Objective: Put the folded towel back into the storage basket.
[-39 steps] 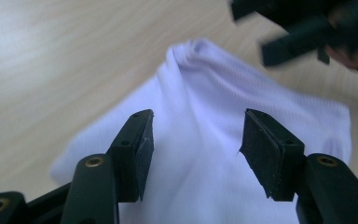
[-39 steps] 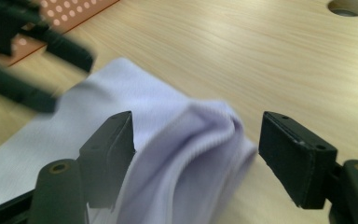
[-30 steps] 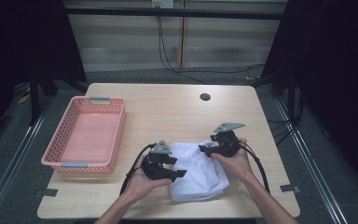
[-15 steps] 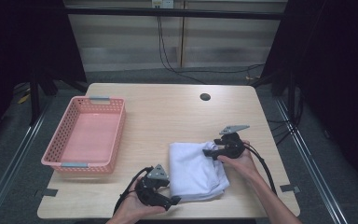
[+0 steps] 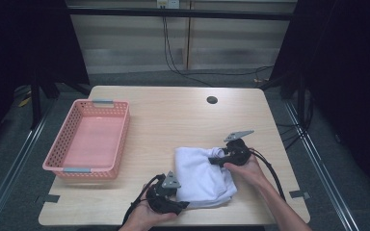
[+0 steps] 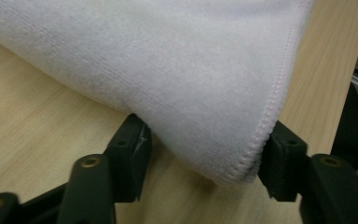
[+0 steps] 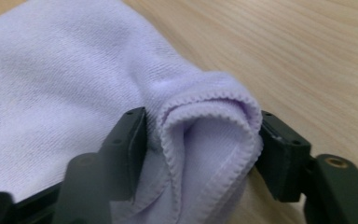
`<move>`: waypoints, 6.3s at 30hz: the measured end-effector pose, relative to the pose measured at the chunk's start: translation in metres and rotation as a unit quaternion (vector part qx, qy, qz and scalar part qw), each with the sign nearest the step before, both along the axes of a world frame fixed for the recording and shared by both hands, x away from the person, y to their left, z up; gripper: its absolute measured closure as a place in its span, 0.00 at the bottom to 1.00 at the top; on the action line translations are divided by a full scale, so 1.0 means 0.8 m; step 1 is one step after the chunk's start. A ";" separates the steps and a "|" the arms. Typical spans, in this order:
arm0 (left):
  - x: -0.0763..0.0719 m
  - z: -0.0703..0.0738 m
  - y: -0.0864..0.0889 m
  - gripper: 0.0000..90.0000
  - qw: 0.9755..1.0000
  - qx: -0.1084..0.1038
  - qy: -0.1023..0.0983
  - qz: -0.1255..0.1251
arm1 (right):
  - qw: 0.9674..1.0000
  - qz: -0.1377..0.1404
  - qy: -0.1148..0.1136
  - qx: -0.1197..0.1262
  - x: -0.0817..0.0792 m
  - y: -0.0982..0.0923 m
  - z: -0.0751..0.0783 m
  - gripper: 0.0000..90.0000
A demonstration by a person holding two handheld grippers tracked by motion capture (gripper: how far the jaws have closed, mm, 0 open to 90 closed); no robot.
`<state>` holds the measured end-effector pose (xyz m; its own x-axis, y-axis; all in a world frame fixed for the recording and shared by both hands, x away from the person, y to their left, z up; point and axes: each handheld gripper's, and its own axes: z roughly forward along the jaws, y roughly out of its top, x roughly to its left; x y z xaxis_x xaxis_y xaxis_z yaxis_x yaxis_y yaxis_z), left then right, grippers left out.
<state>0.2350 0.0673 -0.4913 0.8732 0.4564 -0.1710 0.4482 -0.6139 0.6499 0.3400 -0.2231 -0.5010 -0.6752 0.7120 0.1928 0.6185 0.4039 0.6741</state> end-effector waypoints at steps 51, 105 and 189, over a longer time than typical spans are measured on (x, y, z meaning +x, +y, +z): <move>0.050 0.101 0.096 0.81 0.989 -0.139 -0.025 0.031 | 0.994 0.038 -0.020 0.102 0.063 0.059 0.105 0.77; 0.070 0.147 0.373 0.82 0.958 -0.169 -0.057 0.224 | 0.986 0.117 -0.016 0.114 0.166 0.350 0.182 0.78; 0.029 0.053 0.095 0.34 0.983 -0.068 -0.032 0.165 | 0.995 -0.009 -0.076 0.063 -0.096 -0.015 0.074 0.44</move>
<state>0.2583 0.1434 -0.4493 0.6924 0.6932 -0.2003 0.5643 -0.3472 0.7490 0.2629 -0.2353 -0.4421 -0.6910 0.7007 0.1774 0.5119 0.3011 0.8045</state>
